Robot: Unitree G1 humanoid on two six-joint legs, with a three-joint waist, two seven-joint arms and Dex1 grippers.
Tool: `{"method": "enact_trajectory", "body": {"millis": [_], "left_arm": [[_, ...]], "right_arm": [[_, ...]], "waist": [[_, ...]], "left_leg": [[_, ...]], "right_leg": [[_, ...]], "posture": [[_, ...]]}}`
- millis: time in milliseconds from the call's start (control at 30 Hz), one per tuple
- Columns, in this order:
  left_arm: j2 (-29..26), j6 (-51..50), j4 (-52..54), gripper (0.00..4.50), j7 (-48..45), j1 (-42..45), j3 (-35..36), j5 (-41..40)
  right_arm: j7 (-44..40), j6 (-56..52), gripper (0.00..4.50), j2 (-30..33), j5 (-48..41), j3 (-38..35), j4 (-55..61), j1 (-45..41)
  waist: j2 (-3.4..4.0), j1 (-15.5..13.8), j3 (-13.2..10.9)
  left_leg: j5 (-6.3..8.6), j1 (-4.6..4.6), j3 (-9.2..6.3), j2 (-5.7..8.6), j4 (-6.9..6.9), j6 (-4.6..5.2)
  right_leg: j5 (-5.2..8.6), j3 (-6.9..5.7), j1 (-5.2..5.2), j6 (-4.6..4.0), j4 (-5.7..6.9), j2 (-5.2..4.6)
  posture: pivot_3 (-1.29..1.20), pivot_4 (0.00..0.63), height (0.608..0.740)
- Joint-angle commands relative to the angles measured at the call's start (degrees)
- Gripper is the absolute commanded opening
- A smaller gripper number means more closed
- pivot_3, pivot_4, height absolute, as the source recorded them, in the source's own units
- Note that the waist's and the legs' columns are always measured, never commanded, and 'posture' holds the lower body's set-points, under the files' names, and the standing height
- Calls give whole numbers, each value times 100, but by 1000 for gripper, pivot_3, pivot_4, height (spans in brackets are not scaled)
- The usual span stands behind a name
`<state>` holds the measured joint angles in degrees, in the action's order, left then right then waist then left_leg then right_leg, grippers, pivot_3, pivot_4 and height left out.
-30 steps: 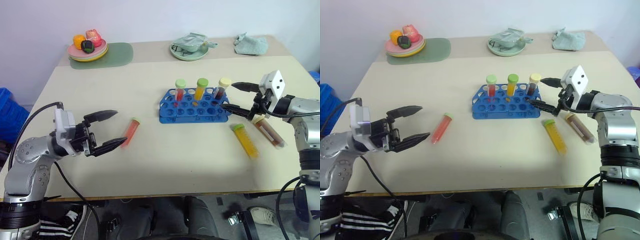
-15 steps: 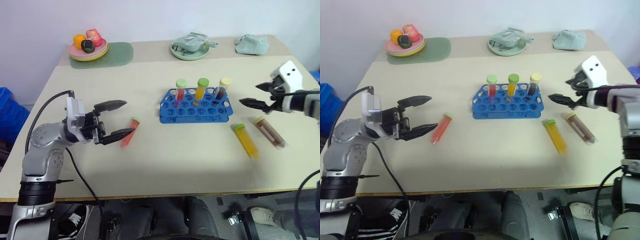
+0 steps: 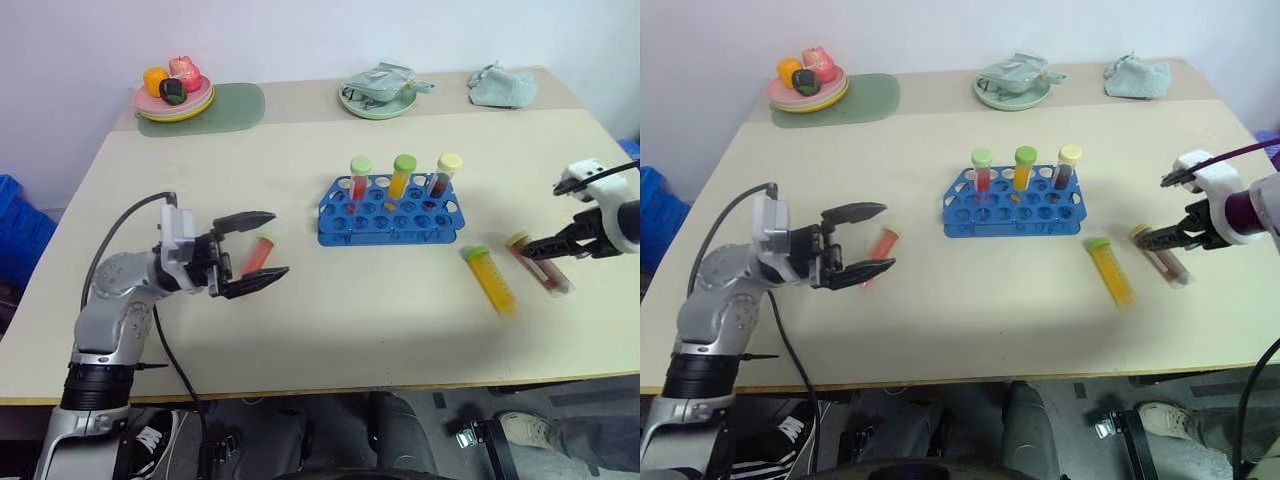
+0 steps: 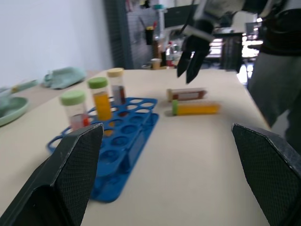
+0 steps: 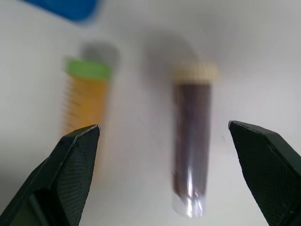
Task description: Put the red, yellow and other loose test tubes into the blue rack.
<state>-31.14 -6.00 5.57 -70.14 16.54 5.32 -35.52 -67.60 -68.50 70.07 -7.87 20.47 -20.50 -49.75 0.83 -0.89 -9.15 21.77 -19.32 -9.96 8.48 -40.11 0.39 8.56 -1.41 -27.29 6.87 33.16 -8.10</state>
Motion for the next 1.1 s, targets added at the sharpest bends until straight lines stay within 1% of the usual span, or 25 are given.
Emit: {"method": "enact_trajectory", "body": {"millis": [33,300,433,567,767,867,1033,1100], "left_arm": [[-17,-33,345,4462,131,-72,54,-37],[-246,-410,1030,4462,354,-532,236,-271],[-323,-554,1227,4462,462,-593,276,-366],[-337,-611,1329,4462,554,-656,304,-396],[-338,-630,1375,4462,621,-684,301,-403],[-337,-633,1369,4500,637,-662,283,-402],[-325,-631,1377,4500,655,-657,258,-400],[-318,-630,1385,4500,661,-660,252,-402]], "right_arm": [[145,28,4500,-216,359,158,-663,-443],[75,572,4500,-831,970,579,-2044,-1079],[32,661,4500,-1115,1112,545,-2592,-1233],[-53,715,4500,-1256,1212,540,-2788,-1214],[-35,848,4500,-1307,1324,470,-2923,-1131],[-34,894,3668,-1325,1339,453,-3004,-1091],[-41,1066,1147,-1355,1451,457,-3055,-1071],[-81,1084,1147,-1352,1479,456,-3010,-1045]], "waist": [[0,4,0],[-1,13,-1],[-1,-3,0],[0,8,0],[0,13,0],[0,12,0],[-1,11,0],[-1,10,0]], "left_leg": [[0,0,3,-2,0,0],[0,1,24,-14,4,-1],[0,2,28,-16,3,-1],[0,1,30,-15,3,-1],[0,3,36,-18,3,-1],[0,3,38,-18,3,-1],[0,4,38,-19,3,-1],[0,4,39,-19,2,-1]], "right_leg": [[-1,5,-3,-1,0,3],[-8,35,-15,-6,-2,22],[-12,44,-14,-5,-2,28],[-15,47,-17,-5,-3,30],[-17,53,-18,-8,-3,33],[-17,54,-19,-8,-3,34],[-18,55,-17,-8,-3,35],[-19,55,-17,-9,-3,35]], "posture": [[0,150,740],[0,150,740],[0,150,740],[0,150,740],[0,150,740],[0,150,740],[0,150,740],[0,150,740]]}}
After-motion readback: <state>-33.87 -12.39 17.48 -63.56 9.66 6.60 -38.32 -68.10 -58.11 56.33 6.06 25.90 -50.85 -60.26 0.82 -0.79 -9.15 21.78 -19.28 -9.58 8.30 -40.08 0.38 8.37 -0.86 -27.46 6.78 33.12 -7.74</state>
